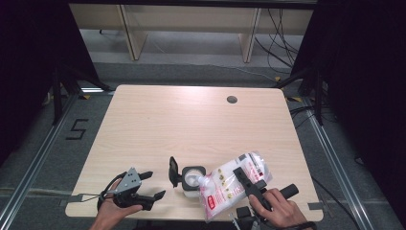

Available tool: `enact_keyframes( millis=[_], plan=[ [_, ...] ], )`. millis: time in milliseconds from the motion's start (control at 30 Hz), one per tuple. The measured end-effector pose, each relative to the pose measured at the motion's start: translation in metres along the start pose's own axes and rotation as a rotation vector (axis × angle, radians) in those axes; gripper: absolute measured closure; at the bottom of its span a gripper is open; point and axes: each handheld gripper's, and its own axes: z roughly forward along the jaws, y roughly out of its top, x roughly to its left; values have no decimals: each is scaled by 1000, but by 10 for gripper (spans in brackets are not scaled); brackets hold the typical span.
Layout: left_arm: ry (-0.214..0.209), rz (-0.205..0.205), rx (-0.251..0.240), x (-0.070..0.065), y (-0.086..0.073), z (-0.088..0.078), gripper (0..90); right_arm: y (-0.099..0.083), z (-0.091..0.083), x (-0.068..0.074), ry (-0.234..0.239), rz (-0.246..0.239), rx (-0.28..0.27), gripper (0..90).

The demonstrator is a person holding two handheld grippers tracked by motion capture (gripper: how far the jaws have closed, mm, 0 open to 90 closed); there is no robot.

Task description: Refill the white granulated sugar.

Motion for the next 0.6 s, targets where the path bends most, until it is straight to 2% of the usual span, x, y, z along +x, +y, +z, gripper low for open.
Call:
enact_keyframes(
  millis=[133, 167, 200, 267, 300, 333, 400, 433, 467, 533, 567, 600],
  plan=[
    [-3, -1, -2, 0, 0, 0, 177, -1, 0, 3, 8, 11, 20, 620],
    [-4, 3, 0, 1, 0, 0, 177, 0, -1, 4, 10, 30, 23, 620],
    [-1, -13, 3, -1, 0, 1, 177, 1, 1, 2, 9, 3, 3, 620],
    [-4, -6, 10, -1, -1, 0, 177, 2, 1, 3, 19, 7, 8, 621],
    [-5, -6, 9, -1, -1, 0, 177, 3, 1, 1, 18, -12, -2, 621],
    [4, 10, 6, 0, 0, -1, 177, 3, 1, 2, 3, -11, -8, 621],
    [1, -2, -1, 0, 0, 0, 177, 3, 1, 1, 5, -9, -7, 621],
    [-1, 0, 0, 0, 0, 0, 177, 2, 0, 2, 7, 10, 6, 621],
    [2, 6, 4, 0, 0, -1, 177, 2, -1, 2, 14, 7, 16, 621],
    [2, 5, 4, 0, 0, -1, 177, 0, 1, 1, 0, -3, 3, 621],
    [3, 3, 3, 0, 0, -1, 177, -1, -1, 3, 10, 13, 20, 621],
    [-2, 2, 1, 0, 0, 0, 177, -1, 0, 3, 6, 13, 14, 621]
  ],
)
